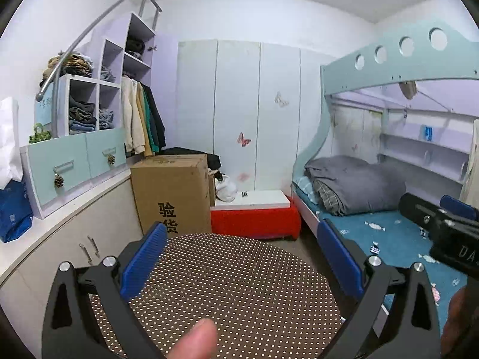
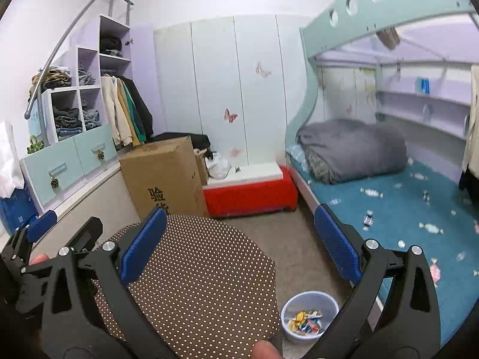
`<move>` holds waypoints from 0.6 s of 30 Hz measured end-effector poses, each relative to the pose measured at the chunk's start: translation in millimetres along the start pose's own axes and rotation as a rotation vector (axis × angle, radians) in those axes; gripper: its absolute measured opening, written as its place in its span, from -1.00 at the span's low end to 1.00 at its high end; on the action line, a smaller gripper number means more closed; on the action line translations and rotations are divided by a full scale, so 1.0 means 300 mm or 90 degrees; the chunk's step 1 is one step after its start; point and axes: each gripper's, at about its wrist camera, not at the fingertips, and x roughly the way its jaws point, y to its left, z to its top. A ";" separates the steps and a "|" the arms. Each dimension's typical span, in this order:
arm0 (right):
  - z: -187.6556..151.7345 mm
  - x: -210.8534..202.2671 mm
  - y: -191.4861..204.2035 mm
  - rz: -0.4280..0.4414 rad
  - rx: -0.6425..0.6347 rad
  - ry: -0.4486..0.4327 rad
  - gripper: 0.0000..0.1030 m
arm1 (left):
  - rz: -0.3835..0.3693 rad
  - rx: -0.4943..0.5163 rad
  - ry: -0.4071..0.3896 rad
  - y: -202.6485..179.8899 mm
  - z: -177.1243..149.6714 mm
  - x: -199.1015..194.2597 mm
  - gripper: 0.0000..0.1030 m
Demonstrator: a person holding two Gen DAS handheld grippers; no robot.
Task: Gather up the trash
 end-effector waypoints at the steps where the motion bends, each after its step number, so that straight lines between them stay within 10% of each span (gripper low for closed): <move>1: 0.001 -0.011 0.007 -0.002 -0.002 -0.004 0.88 | 0.001 -0.001 -0.004 0.003 0.002 -0.013 0.91; 18: 0.004 -0.074 0.050 -0.003 -0.021 -0.036 0.88 | 0.015 -0.003 -0.030 0.041 0.010 -0.100 0.91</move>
